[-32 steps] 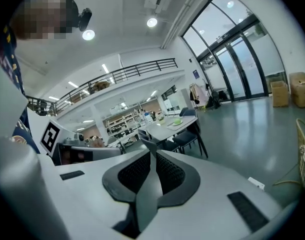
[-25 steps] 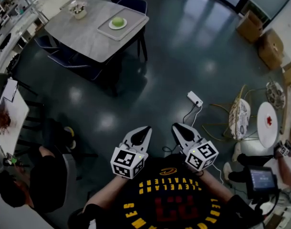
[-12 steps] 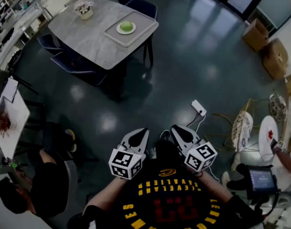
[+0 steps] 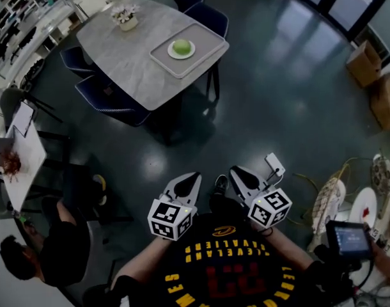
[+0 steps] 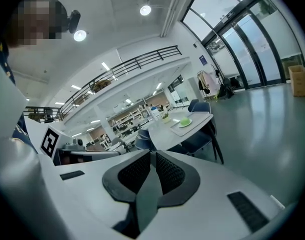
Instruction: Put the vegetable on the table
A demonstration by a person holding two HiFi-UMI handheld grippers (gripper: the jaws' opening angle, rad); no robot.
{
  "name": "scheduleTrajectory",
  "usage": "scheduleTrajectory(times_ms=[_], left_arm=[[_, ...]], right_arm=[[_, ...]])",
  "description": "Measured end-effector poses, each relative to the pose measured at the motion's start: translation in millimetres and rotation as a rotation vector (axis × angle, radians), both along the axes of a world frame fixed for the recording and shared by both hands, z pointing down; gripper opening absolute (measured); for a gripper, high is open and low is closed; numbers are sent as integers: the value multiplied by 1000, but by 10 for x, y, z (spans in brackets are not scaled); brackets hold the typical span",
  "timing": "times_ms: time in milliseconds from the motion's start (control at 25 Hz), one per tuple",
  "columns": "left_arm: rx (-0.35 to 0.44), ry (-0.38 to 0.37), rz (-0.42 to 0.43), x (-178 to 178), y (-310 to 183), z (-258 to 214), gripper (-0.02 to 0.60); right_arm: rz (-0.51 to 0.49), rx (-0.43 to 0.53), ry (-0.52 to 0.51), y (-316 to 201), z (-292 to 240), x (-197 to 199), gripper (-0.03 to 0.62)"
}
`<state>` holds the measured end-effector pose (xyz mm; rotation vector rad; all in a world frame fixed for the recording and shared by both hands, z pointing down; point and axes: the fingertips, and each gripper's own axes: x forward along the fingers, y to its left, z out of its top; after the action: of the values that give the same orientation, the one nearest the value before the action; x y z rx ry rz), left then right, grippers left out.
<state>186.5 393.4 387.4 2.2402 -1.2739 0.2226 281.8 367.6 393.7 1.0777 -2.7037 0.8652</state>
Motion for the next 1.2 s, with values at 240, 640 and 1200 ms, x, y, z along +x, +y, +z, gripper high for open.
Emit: scheduleTrajectory(times_ms=[240,640,1200], left_arm=[[5,-18,-69,224,-640,-115,0],[-14,-17,-137,477,-1275,-82,0],[-28,16,-105,221,-2527,82,0]], right_arm=[[-61,1,-24,-715,-79,219,41],[-109,-35,-49,-1444,-4,490,41],[-74,-58,-14,-2693,113,262,41]])
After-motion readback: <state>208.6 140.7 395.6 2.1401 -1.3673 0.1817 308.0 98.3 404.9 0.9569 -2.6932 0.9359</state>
